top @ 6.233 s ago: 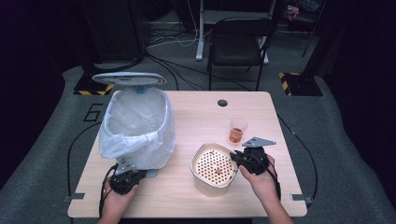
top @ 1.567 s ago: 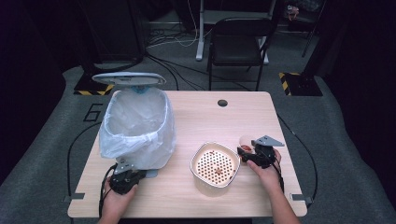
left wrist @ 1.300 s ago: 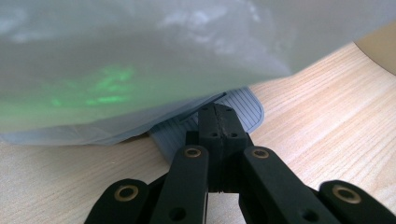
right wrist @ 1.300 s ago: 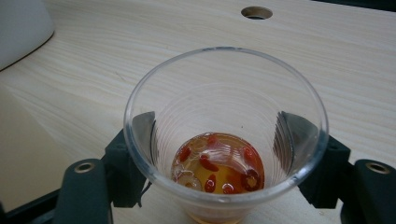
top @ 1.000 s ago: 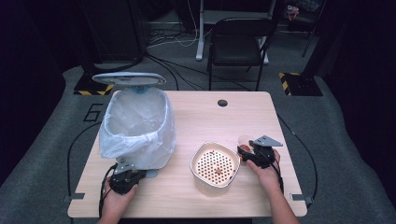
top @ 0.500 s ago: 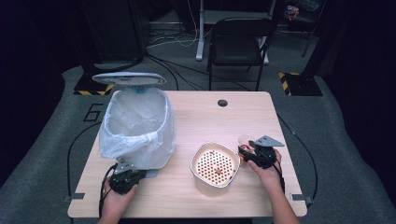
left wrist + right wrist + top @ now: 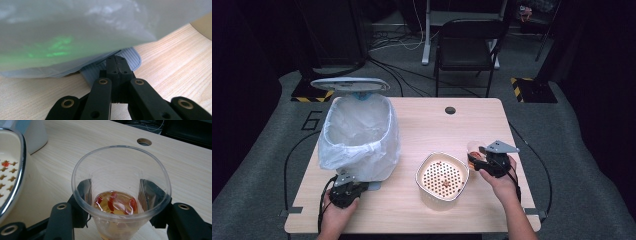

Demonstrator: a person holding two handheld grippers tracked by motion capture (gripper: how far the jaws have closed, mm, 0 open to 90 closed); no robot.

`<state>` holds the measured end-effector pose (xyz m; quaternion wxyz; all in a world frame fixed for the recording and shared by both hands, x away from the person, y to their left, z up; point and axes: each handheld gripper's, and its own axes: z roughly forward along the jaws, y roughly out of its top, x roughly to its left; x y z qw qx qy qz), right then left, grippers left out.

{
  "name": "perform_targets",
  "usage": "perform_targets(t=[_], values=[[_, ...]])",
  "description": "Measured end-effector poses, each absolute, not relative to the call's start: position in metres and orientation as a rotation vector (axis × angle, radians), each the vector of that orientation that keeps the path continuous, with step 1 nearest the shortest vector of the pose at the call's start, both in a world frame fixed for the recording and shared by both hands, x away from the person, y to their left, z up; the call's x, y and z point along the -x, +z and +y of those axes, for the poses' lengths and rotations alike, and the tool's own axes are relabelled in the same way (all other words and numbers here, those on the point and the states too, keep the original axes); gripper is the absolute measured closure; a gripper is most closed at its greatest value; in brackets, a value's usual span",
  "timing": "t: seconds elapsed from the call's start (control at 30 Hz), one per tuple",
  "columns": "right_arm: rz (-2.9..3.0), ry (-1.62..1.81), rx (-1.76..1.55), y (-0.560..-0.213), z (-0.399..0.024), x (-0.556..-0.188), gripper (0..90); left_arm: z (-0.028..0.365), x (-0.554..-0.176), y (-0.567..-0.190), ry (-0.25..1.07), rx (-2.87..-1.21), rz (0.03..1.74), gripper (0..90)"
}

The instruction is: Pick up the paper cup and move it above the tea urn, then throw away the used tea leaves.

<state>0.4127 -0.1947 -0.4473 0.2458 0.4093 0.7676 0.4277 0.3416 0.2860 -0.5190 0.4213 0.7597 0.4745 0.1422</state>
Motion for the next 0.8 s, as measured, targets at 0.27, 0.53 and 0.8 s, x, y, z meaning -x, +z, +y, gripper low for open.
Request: perform_targets(t=[0.27,0.53,0.8], values=[[2.074,1.185,-1.115,-0.429,-0.198,-0.410,44.9,0.286,-0.342,-0.519,0.354,-1.901,1.188,90.0],[2.082,1.205,-1.078,-0.406,-0.194,-0.405,45.0,0.286,-0.342,-0.519,0.351,-1.900,1.190,90.0],[2.086,1.206,-1.052,-0.391,-0.189,-0.403,45.0,0.286,-0.342,-0.519,0.353,-1.905,1.190,90.0]])
